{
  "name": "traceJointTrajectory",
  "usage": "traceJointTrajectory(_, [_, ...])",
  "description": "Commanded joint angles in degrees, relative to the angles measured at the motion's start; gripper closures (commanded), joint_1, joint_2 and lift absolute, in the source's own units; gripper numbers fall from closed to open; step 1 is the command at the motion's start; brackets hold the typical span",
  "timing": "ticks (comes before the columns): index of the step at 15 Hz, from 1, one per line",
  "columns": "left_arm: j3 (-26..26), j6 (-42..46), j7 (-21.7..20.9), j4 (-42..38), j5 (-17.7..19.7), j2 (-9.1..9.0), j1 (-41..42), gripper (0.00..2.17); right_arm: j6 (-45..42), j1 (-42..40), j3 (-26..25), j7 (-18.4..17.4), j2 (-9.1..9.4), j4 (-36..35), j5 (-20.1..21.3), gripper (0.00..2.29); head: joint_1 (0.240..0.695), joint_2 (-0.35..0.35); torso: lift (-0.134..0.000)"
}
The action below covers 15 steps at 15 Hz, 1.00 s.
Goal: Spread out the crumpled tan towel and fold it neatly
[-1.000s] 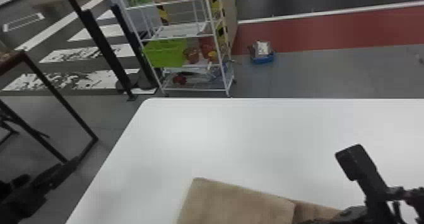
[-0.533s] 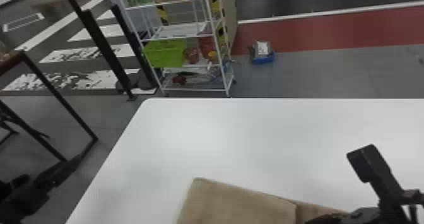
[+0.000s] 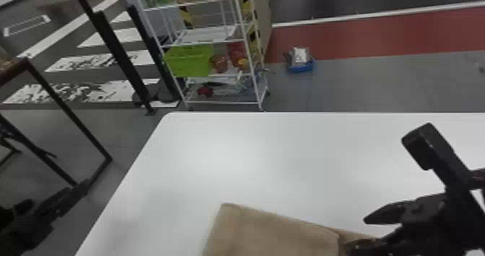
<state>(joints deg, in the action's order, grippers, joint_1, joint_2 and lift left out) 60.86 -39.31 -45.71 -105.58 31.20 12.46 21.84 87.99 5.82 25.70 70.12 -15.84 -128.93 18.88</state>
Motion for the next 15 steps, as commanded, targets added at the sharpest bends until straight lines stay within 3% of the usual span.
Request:
traceJointTrajectory(1, [0.58,-1.43,0.00,-0.50,-0.08,-0.50,0.13,0.08,-9.80,4.03,3.66,4.15,-3.85,1.92,2.75,0.17,0.695,0.350,-0.122])
traceJointTrajectory(3, [0.84,-1.26,0.09,-0.41,-0.35,-0.68,0.31,0.08,-21.40,5.96,2.95,8.21,-7.19,1.92,0.37,0.14,0.695,0.350,-0.122])
traceJointTrajectory(5, [1.37,-1.08,0.18,-0.68,-0.52,-1.30,0.31,0.08,-30.19,7.72,3.22,8.21,-9.39,2.36,-0.68,0.10,0.695,0.350,-0.122])
traceJointTrajectory(10, [2.34,-0.55,0.35,-2.00,-4.04,-2.70,0.48,0.08,-34.41,12.29,12.71,8.21,-19.06,-0.19,0.28,0.16,0.695,0.350,-0.122])
traceJointTrajectory(12, [1.90,-0.20,1.06,-2.08,-4.21,-2.79,0.48,0.08,-36.70,12.29,14.99,8.21,-25.12,-4.67,2.04,0.16,0.695,0.350,-0.122])
traceJointTrajectory(15, [0.67,1.21,1.76,-1.82,-4.21,-3.76,-0.22,0.08,-40.39,13.52,15.87,8.21,-31.89,-9.85,1.16,0.16,0.695,0.350,-0.122])
